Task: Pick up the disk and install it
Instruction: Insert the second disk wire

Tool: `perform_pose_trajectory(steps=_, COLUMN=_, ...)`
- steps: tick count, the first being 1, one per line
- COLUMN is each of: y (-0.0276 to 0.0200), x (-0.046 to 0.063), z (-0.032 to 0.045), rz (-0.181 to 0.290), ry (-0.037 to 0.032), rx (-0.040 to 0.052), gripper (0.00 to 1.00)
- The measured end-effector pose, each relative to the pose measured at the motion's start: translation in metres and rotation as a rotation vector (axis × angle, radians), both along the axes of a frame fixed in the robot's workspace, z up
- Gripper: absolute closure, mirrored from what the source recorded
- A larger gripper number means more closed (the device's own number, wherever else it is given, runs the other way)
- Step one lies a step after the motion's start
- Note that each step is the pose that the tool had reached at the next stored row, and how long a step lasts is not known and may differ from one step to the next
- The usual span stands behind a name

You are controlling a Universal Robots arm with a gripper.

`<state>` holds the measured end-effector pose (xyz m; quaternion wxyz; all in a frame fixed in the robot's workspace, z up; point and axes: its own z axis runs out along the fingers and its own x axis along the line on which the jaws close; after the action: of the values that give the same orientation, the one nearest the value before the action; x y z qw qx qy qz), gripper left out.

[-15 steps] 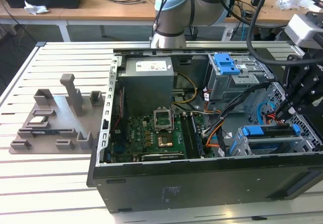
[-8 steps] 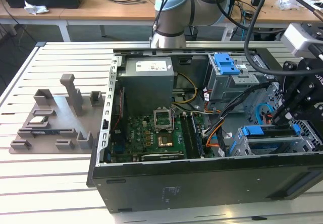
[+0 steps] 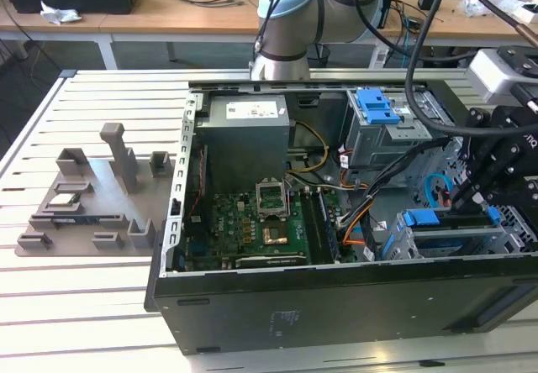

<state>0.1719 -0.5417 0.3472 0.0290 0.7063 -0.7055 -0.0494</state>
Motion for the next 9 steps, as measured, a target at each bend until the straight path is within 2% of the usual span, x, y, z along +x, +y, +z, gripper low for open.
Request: perform_pose_trajectory(steps=9, y=0.0000, x=-0.0013, z=-0.0065, rz=0.018, ry=0.0000, rx=-0.0012, gripper=0.84)
